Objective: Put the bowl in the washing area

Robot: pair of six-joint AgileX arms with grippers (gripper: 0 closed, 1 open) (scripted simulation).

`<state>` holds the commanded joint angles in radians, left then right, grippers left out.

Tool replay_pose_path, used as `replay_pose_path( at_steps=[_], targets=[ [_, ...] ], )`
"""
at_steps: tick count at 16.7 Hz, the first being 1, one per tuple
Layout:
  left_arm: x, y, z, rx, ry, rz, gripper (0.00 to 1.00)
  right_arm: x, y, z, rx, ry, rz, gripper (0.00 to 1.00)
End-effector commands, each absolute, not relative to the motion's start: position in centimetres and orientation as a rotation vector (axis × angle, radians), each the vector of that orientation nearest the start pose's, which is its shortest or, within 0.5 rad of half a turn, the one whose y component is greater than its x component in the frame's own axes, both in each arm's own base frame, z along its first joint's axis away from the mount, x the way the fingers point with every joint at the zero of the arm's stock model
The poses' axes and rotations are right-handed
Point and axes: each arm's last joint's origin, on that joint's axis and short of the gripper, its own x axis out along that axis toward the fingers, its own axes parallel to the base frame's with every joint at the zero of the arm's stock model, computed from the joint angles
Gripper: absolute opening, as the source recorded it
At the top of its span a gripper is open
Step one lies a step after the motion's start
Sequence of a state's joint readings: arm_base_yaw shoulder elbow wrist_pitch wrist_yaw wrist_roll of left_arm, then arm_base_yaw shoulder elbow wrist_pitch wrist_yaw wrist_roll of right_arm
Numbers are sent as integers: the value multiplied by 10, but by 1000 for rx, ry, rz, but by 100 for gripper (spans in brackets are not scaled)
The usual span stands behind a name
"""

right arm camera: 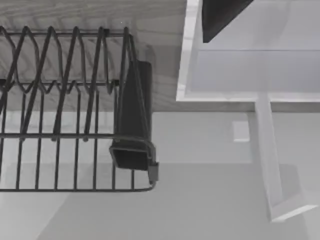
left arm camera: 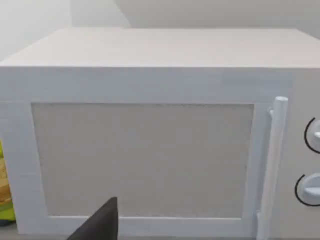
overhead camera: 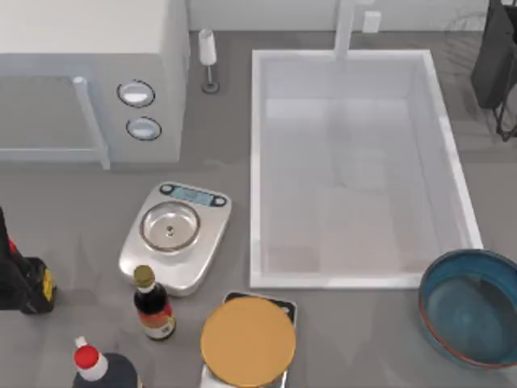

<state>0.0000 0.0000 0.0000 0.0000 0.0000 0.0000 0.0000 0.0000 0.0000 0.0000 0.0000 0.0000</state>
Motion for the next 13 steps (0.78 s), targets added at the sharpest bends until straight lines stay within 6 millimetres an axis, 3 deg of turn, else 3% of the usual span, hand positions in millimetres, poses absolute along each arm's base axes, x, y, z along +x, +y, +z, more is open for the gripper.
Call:
replay_pose_path(
  at_steps=[3,6,9,13],
  targets=[
    [106,-1,160,0,0,0,100,106,-1,162,2,12,3,100],
    [106,-1,160,0,0,0,100,107,1,177,15,111,16,100],
    [106,-1,160,0,0,0,100,115,3,196,32,323,27,100],
    [106,-1,160,0,0,0,100,143,9,214,43,745,31,100]
  ],
)
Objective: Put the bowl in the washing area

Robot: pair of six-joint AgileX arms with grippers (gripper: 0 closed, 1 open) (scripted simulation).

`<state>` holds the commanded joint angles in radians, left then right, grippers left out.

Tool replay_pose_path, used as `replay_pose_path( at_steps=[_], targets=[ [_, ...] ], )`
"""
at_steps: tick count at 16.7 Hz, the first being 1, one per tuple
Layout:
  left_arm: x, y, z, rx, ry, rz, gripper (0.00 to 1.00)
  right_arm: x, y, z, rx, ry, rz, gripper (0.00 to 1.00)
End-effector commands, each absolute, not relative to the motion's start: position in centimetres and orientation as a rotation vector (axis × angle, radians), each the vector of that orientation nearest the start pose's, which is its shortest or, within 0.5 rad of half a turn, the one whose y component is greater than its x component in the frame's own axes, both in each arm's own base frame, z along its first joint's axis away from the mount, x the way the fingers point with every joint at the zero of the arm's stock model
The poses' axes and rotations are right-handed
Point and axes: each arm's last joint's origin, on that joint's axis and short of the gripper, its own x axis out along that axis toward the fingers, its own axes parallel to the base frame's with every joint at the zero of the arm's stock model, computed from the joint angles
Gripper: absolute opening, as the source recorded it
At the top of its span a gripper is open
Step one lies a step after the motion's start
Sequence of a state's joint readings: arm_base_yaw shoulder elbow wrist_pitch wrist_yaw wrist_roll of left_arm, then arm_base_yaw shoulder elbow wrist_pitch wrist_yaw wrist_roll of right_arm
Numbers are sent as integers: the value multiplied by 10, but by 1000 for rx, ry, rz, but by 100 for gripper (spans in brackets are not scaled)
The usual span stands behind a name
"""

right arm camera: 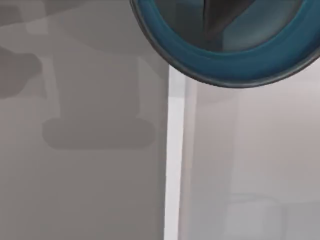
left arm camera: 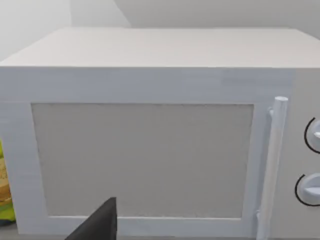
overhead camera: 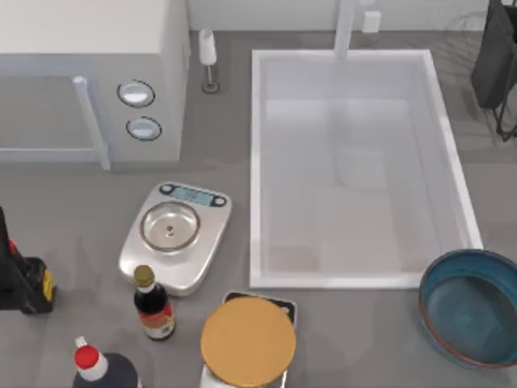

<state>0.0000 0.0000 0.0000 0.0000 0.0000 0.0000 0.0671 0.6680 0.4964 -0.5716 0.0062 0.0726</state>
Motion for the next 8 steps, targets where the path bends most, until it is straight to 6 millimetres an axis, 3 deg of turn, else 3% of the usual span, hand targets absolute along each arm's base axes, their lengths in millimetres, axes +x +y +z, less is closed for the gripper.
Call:
replay_pose_path(
  at_steps=[4,8],
  targets=[
    [106,-1,160,0,0,0,100,180,18,222,33,1145,19,100],
    [106,-1,160,0,0,0,100,211,28,228,18,1395,3,100]
  ],
)
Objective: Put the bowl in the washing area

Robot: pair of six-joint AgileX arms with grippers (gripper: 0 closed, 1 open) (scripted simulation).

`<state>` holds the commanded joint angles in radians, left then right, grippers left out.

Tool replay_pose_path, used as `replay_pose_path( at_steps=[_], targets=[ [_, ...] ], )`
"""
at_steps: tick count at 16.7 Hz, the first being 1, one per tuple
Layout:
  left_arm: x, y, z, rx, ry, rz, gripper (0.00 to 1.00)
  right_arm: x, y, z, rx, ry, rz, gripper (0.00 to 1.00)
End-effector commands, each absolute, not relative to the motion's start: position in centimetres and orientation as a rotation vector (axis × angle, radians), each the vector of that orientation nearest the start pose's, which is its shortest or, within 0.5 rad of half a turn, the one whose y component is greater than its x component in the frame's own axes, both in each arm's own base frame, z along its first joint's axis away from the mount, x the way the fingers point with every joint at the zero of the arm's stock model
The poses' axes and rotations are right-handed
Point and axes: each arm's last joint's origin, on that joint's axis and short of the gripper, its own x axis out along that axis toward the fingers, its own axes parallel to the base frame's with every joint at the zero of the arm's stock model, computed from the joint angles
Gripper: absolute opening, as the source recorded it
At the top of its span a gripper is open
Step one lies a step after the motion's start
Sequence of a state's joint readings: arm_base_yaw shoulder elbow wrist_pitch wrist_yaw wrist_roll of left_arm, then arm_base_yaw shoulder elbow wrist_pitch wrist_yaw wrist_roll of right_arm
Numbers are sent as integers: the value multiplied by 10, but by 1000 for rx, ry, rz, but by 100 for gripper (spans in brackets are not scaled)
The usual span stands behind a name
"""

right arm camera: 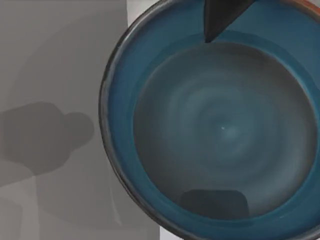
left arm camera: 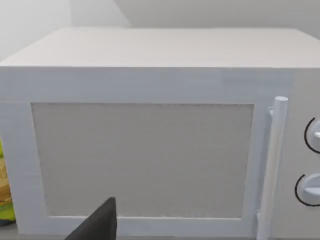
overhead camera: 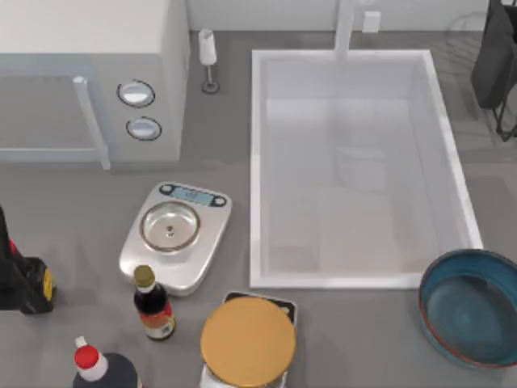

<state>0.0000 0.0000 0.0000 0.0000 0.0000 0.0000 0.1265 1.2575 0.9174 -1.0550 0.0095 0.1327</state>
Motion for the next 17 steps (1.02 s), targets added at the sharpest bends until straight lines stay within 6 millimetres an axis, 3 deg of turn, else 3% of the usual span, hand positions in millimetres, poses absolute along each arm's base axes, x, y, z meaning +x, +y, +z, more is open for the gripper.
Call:
replay_pose_path(
  at_steps=[4,11,17],
  targets=[
    [106,-1,160,0,0,0,100,228,33,231,7,1507,-7,100],
    [106,-1,160,0,0,0,100,229,32,227,9,1509,-9,100],
    [106,-1,160,0,0,0,100,226,31,166,5,1522,-5,100]
  ],
)
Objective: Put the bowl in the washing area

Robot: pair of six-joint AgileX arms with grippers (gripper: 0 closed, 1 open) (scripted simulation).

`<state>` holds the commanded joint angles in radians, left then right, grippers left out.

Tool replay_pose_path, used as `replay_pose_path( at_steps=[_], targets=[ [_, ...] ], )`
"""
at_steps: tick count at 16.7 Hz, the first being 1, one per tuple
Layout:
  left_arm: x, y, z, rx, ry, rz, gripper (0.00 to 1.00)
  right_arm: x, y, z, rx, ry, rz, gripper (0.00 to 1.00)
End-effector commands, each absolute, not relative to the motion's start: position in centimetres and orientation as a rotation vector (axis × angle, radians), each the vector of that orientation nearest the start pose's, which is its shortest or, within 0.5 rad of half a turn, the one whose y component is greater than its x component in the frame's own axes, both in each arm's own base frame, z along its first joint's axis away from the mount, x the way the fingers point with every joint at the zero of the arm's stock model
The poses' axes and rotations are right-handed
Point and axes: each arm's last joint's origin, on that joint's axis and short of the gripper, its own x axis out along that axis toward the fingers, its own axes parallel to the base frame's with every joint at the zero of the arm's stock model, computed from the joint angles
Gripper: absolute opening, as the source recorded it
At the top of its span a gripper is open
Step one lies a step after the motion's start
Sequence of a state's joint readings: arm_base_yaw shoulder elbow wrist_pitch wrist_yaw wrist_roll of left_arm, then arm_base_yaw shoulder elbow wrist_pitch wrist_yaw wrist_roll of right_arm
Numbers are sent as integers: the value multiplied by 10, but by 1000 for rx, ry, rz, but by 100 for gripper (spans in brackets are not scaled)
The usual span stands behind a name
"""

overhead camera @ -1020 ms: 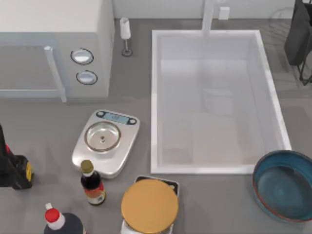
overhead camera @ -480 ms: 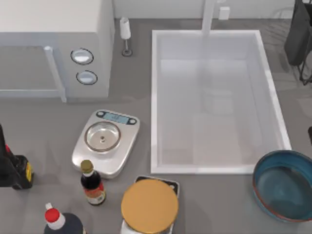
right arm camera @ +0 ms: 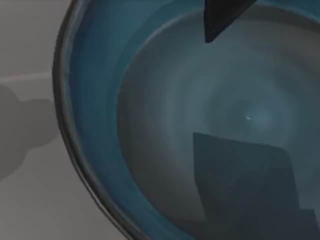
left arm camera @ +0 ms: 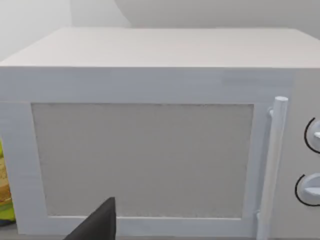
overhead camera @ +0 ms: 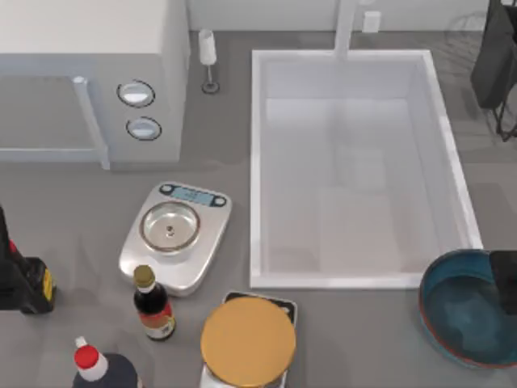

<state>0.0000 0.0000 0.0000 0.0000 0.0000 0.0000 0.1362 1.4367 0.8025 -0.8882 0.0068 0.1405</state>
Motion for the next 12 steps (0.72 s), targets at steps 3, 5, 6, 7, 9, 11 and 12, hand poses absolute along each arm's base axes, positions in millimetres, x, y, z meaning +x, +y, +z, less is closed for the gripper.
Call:
replay_pose_path(
  at_steps=[3,5,6,7,9,11,12],
  targets=[
    [106,-1,160,0,0,0,100,228,33,139,5,1518,-5,100],
    [106,-1,160,0,0,0,100,231,33,132,6,1514,-6,100],
    [106,-1,160,0,0,0,100,233,33,131,6,1511,-6,100],
    [106,-1,160,0,0,0,100,235,33,131,7,1510,-7,100],
    [106,-1,160,0,0,0,100,235,33,131,7,1510,-7,100],
    [106,-1,160,0,0,0,100,235,33,131,7,1510,-7,100],
    [106,-1,160,0,0,0,100,235,33,131,7,1510,-7,92]
  ],
)
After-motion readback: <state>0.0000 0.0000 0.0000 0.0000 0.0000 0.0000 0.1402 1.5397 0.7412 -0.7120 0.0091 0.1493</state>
